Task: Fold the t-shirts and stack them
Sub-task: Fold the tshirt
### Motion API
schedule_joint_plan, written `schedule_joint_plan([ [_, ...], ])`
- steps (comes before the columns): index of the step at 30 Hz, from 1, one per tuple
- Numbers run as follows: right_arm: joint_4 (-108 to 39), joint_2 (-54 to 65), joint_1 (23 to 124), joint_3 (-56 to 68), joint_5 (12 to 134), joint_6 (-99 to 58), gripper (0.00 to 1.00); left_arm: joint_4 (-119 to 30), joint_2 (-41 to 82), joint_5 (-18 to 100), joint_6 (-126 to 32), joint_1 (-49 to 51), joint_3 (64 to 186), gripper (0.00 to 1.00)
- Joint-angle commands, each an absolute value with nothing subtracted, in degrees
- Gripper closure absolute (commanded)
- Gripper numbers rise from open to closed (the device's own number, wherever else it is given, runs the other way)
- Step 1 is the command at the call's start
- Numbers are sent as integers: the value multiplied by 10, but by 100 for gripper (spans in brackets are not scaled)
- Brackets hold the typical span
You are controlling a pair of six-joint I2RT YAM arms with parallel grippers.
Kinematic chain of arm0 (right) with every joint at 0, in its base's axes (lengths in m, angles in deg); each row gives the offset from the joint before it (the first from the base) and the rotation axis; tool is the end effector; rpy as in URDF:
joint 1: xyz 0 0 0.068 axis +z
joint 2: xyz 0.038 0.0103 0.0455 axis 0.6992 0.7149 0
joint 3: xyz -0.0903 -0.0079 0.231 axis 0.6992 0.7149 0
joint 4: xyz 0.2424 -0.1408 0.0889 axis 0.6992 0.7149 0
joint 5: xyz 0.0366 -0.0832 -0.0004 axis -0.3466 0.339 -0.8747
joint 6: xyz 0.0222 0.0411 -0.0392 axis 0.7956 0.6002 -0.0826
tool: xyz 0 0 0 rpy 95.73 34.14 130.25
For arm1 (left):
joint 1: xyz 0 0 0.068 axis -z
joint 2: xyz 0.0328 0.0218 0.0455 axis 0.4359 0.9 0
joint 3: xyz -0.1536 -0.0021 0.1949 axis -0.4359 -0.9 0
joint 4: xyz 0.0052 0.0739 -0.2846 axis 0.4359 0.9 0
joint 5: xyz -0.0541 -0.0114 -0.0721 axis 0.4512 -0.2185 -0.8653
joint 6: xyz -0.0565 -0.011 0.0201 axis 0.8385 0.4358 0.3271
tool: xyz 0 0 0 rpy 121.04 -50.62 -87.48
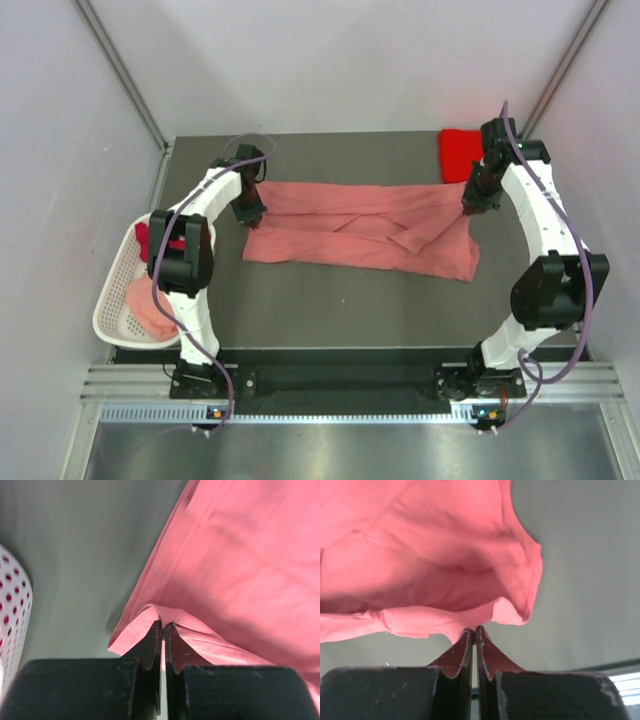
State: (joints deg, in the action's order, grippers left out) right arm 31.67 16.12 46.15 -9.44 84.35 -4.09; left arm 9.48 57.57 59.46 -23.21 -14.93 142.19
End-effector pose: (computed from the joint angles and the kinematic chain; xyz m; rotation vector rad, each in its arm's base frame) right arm 0.3536 0.0078 0.2983 0.5239 2.6896 0.0204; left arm 0.4167 -0.0721 0.1652 -0.6375 2.7543 0.0824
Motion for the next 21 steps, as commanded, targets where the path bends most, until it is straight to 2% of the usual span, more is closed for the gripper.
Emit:
schedule_joint_plan([
  [1, 292, 198, 452, -168, 832, -66, 100, 116, 595, 620, -231, -152, 1479, 100],
  [13, 278, 326, 452, -268, 789, -72, 100, 142, 694, 632, -225, -153, 1599, 100],
  [21, 290, 365, 452, -329, 776, -71, 100, 142, 708, 639, -216, -157, 1617, 100],
])
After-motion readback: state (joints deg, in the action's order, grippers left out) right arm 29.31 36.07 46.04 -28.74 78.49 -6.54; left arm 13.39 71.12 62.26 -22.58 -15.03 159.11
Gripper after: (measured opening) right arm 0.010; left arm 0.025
